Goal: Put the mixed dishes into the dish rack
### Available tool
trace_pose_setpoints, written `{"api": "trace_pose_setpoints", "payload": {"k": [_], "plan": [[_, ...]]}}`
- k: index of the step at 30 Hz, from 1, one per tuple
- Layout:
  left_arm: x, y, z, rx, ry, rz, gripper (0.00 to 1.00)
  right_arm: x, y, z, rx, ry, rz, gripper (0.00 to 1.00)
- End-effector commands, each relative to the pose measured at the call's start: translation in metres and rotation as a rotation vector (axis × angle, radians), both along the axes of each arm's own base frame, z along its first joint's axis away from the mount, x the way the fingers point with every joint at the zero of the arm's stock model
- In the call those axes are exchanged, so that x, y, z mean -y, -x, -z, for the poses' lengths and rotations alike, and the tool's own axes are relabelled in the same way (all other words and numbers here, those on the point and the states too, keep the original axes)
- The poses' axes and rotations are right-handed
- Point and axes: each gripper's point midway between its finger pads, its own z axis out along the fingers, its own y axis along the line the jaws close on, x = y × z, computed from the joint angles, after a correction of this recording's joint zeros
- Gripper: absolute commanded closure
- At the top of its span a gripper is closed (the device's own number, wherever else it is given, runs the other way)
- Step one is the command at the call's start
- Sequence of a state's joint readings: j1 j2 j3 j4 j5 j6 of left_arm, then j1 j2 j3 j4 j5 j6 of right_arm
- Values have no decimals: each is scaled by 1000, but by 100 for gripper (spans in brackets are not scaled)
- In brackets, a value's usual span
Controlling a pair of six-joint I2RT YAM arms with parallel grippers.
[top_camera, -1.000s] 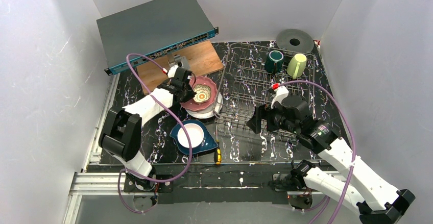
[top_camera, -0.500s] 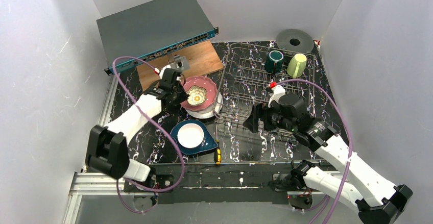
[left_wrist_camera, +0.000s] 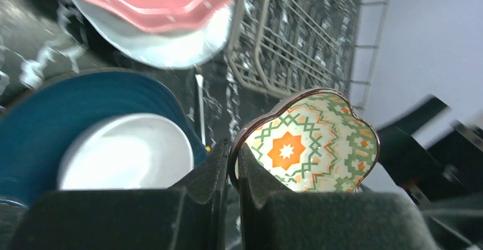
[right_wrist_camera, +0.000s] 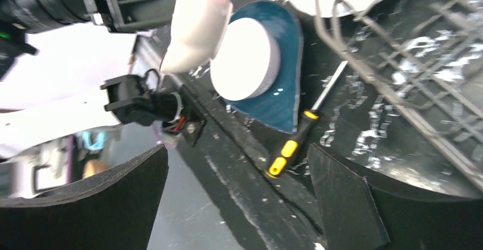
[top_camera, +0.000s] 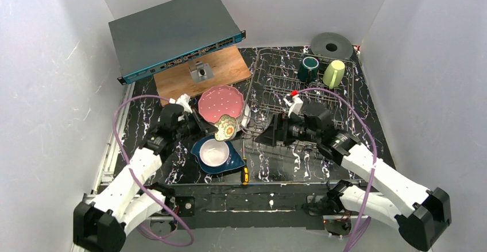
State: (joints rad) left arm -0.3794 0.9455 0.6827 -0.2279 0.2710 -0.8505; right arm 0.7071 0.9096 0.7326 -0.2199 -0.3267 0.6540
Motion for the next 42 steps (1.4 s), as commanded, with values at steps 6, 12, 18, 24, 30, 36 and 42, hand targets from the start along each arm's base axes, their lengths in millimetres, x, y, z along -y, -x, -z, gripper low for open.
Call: {"api": "trace_pose_setpoints", "payload": {"k": [6, 12, 18, 24, 30, 36, 42], "plan": [[27, 45, -23, 2, 379, 86, 100, -64, 23, -56, -46, -323, -171, 0], [27, 50, -23, 7, 455, 60, 100, -83, 19, -45, -131, -290, -101, 0], [27, 54, -21, -13, 485, 53, 100, -95, 16, -38, -174, -271, -76, 9], [26, 56, -18, -26, 505, 41, 100, -107, 17, -47, -195, -297, -99, 15], [27, 56, -19, -28, 490, 55, 100, -110, 18, -55, -174, -293, -108, 18], [25, 57, -14, -36, 436, 61, 100, -115, 19, -52, -194, -284, -112, 28], [23, 59, -8, -55, 411, 53, 100, -117, 16, -38, -256, -252, -71, 32]]}}
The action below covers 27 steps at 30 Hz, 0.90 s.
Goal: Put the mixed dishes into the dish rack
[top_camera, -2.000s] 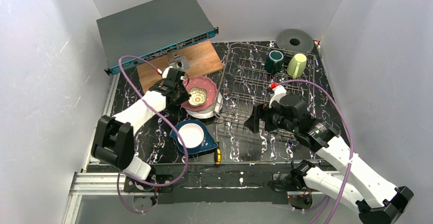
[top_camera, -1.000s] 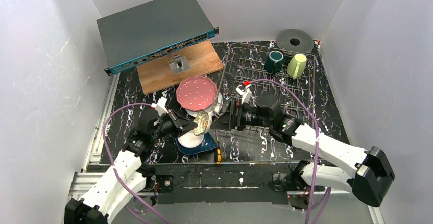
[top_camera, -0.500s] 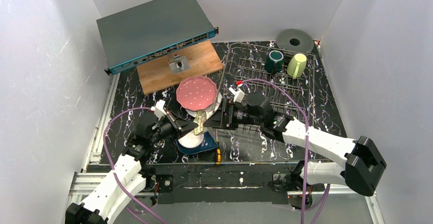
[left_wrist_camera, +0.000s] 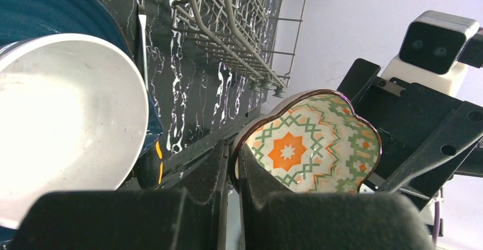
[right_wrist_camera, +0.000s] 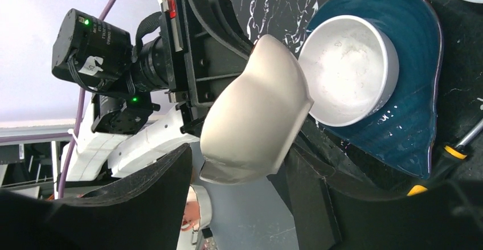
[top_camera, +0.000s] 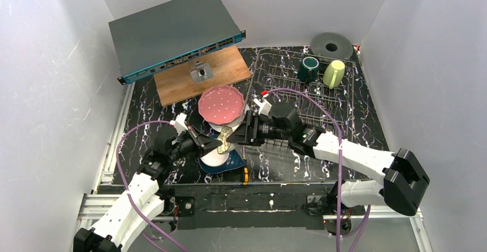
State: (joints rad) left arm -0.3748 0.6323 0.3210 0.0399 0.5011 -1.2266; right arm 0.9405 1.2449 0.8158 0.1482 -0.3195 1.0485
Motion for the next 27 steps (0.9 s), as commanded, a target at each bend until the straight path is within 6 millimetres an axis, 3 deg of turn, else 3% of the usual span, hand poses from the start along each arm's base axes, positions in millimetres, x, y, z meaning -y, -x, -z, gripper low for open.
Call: {"api": "trace_pose_setpoints", "payload": {"k": [1, 6, 11, 19, 27], "plan": [[2, 1, -14, 33, -3, 28, 100, -9, -4, -23, 2, -47, 17, 32], [2, 2, -12, 31, -7, 28, 100, -11, -5, -20, -13, -45, 18, 32], [1, 2, -15, 41, -4, 22, 100, -12, -6, -17, -28, -39, 23, 41], [1, 2, -17, 45, 0, 22, 100, -15, -7, -12, -49, -33, 25, 41], [-2, 4, -14, 23, -15, 11, 100, -14, -7, -10, -56, -28, 28, 66]]}}
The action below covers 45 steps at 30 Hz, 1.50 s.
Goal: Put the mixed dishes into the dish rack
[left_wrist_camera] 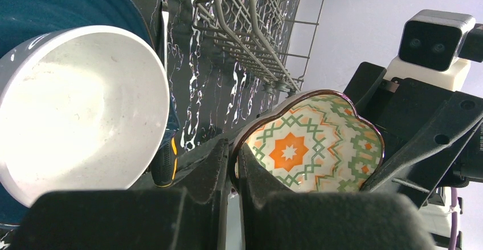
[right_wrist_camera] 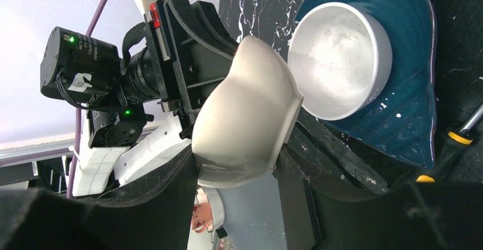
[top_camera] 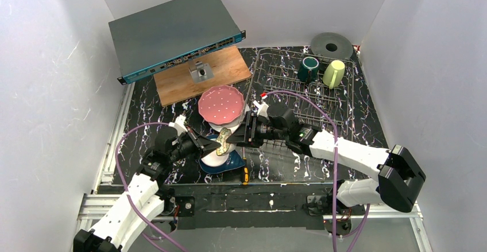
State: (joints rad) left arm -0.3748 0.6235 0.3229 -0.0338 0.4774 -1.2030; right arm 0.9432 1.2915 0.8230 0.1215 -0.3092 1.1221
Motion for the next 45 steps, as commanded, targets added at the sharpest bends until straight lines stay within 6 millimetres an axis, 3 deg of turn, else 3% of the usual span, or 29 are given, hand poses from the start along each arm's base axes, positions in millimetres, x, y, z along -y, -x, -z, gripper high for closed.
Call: {"api": "trace_pose_setpoints", "payload": {"k": [1, 6, 13, 31, 38, 45], "plan": [[3, 1, -27, 61, 30, 23, 100, -10, -5, -27, 49, -68, 0, 71], [3, 1, -28, 57, 26, 22, 100, -12, -4, -27, 46, -73, -10, 99], [3, 2, -28, 48, 30, 25, 99, -14, -1, -41, 64, -124, -31, 99], [-1, 8, -29, 46, 0, 27, 54, -9, -1, -41, 49, -149, -5, 99], [-3, 12, -33, 58, -5, 29, 22, 5, -6, -32, 49, -121, 26, 99], [-8, 16, -42, 94, -33, 30, 7, 27, -18, -31, 85, -92, 83, 99]]}}
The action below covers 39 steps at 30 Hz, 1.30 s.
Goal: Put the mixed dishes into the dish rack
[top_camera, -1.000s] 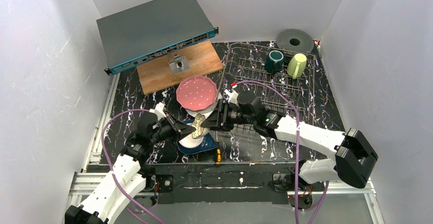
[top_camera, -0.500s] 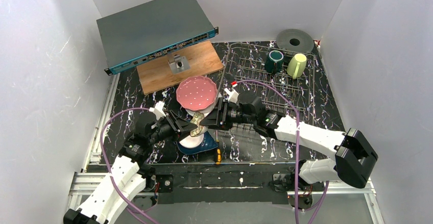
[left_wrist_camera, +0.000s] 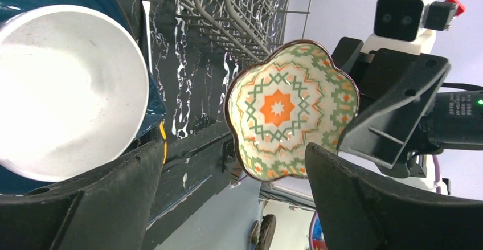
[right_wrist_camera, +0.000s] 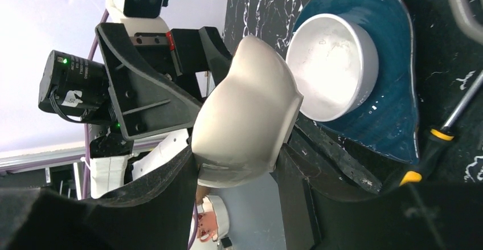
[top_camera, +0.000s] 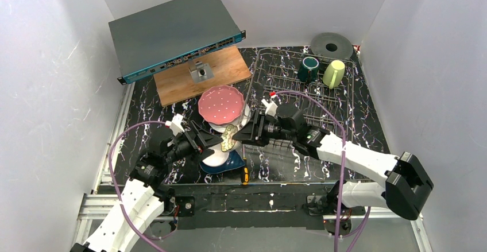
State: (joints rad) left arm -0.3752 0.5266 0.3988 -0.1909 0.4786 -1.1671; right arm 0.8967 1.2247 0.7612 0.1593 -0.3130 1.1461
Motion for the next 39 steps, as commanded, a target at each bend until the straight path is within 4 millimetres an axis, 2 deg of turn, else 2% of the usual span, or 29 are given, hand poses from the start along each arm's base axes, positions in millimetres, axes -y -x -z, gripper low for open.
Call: {"api": "trace_pose_setpoints", "payload": {"k": [1, 6, 13, 19, 22, 25, 28, 35, 39], "plan": [[-3, 4, -20, 56, -29, 17, 6, 15, -13, -26, 91, -38, 46, 99], [-6, 10, -31, 92, -53, 40, 3, 52, -36, -27, 141, 52, 117, 99], [-3, 15, -43, 111, -32, 65, 2, 129, -75, -32, 232, 247, 256, 99], [-2, 16, -46, 110, -17, 71, 2, 184, -94, -36, 309, 462, 332, 99], [0, 16, -47, 109, -13, 82, 2, 207, -101, -29, 302, 564, 359, 99], [1, 17, -48, 110, -11, 90, 2, 229, -106, -14, 247, 649, 377, 99], [0, 18, -48, 107, -16, 95, 2, 242, -112, 4, 192, 696, 384, 99], [-1, 23, -48, 99, -29, 107, 2, 283, -129, 30, 108, 898, 456, 99], [-3, 26, -49, 103, -44, 111, 2, 296, -131, 45, 67, 983, 457, 99]]}}
